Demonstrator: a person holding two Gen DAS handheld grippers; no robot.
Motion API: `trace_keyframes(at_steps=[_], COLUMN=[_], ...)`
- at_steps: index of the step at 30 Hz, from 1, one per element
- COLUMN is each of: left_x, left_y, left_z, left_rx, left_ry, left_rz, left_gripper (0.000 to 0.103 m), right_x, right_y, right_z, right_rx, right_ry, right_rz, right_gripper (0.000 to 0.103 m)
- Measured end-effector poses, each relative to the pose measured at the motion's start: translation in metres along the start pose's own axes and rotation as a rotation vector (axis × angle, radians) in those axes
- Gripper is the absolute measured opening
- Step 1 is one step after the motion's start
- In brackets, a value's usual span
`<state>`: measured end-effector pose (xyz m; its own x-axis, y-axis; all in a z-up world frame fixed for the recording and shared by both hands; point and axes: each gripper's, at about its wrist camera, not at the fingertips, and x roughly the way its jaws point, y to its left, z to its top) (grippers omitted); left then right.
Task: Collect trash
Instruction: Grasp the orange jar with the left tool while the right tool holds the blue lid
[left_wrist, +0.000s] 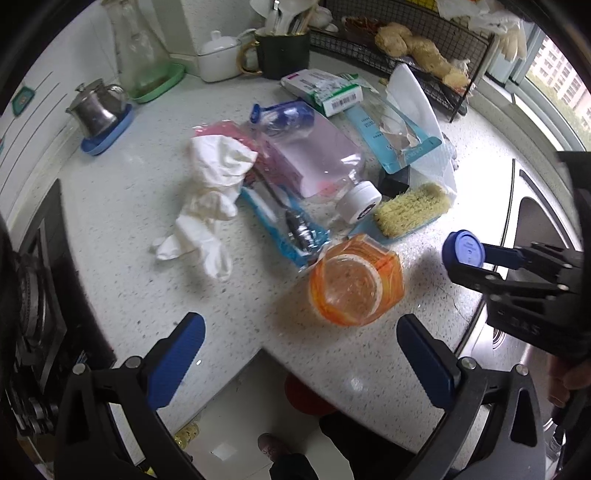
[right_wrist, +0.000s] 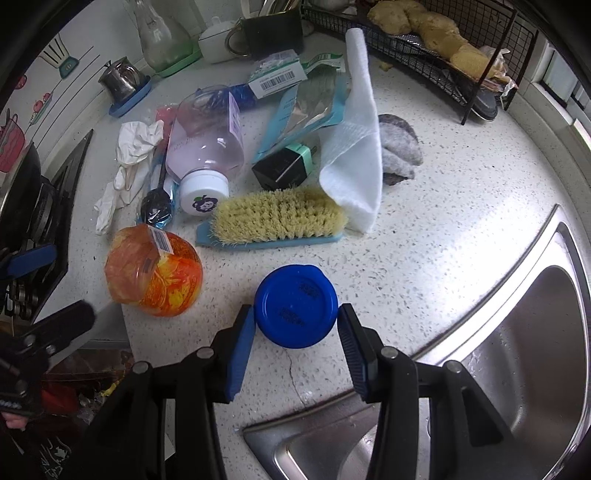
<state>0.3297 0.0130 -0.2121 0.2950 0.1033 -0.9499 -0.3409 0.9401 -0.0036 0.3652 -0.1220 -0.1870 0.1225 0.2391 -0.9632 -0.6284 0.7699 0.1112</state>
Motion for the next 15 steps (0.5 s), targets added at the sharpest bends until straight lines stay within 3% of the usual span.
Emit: trace_keyframes(at_steps=[9, 11, 15], left_x=[0.029, 0.035, 0.032], left_y=[-0.016, -0.019, -0.026], left_z=[0.016, 0.02, 0.023], left_rx=[0.03, 0.04, 0.078], left_ry=[0.022, 0.044, 0.034], left_rz=[-0.017, 0.008, -0.025], left_gripper=[0.103, 0.103, 0.103], right_x=[-0.02, -0.022, -0.031], right_y=[-0.029, -0.033, -0.038], right_z=[-0.021, -0.027, -0.032], right_rx=[0.042, 0.047, 0.059], right_ry=[-0.002, 0.004, -0.003], right_rz=[0.002, 0.003, 0.011], right_gripper=[0.043, 0.043, 0.043])
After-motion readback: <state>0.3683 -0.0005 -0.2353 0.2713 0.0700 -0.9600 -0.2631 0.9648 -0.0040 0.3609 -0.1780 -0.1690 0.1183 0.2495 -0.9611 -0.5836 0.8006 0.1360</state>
